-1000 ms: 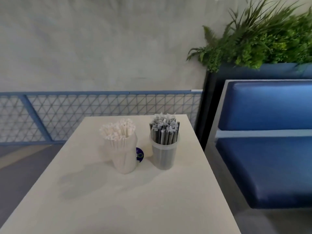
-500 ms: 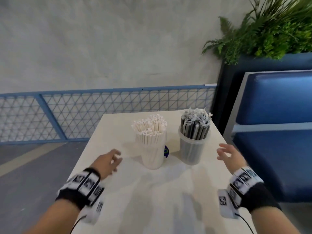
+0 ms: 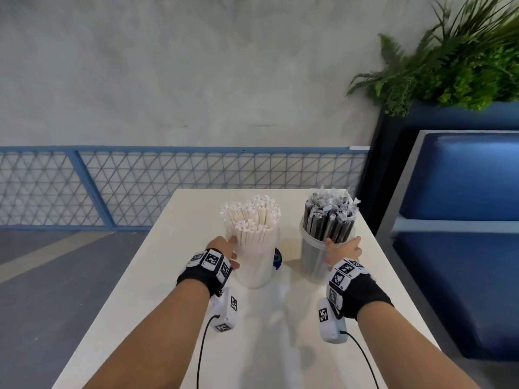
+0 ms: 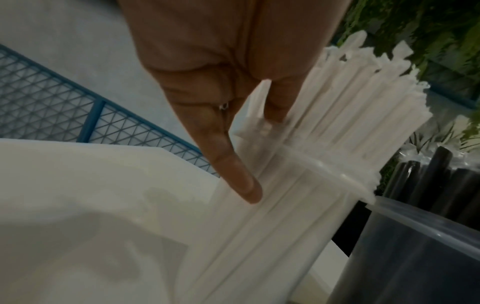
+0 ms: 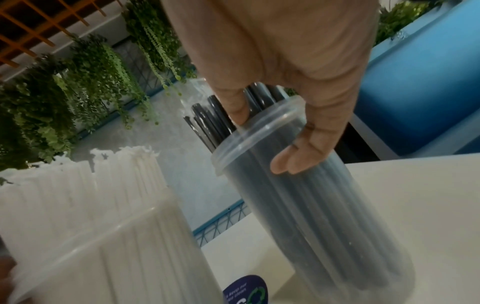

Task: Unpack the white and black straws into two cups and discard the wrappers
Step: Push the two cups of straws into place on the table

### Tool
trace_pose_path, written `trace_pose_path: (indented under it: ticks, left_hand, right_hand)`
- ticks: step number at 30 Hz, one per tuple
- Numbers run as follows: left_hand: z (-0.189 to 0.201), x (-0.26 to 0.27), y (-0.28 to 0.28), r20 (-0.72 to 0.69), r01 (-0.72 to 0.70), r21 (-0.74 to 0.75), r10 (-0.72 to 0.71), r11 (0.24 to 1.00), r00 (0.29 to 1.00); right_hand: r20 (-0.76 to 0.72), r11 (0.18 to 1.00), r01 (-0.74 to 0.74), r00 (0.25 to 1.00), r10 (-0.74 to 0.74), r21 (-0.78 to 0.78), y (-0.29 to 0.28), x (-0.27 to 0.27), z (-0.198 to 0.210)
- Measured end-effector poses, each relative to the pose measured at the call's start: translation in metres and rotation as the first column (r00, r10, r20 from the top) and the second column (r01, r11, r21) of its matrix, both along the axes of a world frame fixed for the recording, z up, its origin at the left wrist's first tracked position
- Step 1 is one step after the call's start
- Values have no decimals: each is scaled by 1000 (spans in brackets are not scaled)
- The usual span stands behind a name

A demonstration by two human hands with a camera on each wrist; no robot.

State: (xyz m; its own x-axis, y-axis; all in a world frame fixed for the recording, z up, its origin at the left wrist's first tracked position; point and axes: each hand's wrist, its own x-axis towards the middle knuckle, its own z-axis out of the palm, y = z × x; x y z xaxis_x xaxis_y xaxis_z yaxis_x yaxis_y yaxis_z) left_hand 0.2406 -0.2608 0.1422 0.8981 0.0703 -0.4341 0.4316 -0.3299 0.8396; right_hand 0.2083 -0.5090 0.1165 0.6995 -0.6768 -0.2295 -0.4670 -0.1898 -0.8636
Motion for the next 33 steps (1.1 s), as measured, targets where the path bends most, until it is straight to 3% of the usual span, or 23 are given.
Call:
trace_pose_path:
  ticks: [4,10,22,33]
  left_hand:
    - [1,0,-11,-39,-92,-82,89,992,995]
    - [10,5,-14,-76,-83,-141,73,986,994]
    - [28,65,-16,-73,-166,-177,155,970,985]
    - [23,154,-7,-18,-205,-205,206,957,978]
  right_hand:
    - [68,989,53,996,-63,139,0,11,-9]
    - [200,931,25,974,-104,364,0,28,-7]
    - [209,890,-196,971,117,412,15,97,2]
    - [209,891,-185,972,104,416,34,192,0]
